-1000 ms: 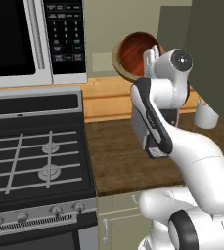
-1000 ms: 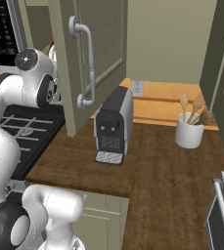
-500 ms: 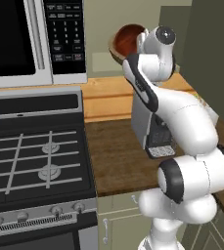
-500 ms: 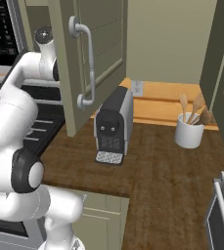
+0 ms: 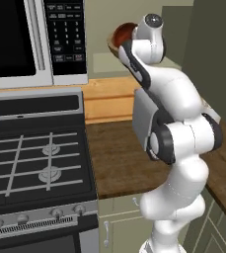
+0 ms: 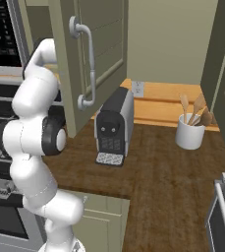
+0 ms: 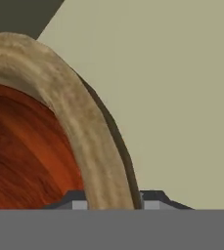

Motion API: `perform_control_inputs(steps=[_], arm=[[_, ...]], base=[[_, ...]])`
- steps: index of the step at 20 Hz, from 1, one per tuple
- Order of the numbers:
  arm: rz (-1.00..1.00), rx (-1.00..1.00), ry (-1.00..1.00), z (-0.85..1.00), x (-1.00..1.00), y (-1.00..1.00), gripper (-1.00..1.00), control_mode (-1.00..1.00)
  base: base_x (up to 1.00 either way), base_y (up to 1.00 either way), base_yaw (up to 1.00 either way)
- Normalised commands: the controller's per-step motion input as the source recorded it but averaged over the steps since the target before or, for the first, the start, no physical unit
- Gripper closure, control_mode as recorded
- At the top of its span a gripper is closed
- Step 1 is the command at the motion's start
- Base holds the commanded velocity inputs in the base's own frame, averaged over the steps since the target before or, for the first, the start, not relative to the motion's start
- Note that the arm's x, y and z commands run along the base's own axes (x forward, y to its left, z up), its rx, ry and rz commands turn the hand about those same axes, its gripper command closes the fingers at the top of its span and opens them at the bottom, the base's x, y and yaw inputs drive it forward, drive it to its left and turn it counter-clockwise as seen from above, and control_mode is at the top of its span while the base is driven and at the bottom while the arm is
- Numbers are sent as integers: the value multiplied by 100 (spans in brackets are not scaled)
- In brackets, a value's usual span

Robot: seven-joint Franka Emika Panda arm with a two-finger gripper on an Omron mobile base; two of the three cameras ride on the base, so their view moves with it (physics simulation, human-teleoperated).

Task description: Pick up the bowls on the counter and stack them on top of one another in the open cabinet. Place the smaller bowl on top of the larger bowl.

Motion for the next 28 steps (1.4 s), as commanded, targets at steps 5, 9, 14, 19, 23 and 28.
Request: perform_control_inputs(steps=[5, 9, 14, 19, 23, 28], arm=[[-2, -3, -5, -3, -8, 1, -100, -100], [0, -2, -30, -29, -100, 24, -100, -100], [-1, 0, -25, -67, -100, 41, -100, -100], [0, -16, -5, -100, -100, 52, -100, -100], [0, -29, 0, -100, -100, 54, -100, -100], [5, -27, -18, -100, -100, 43, -100, -100]], base=[[0, 0, 0], [0, 0, 0], [0, 0, 0], [0, 0, 0], [0, 0, 0], [0, 0, 0]])
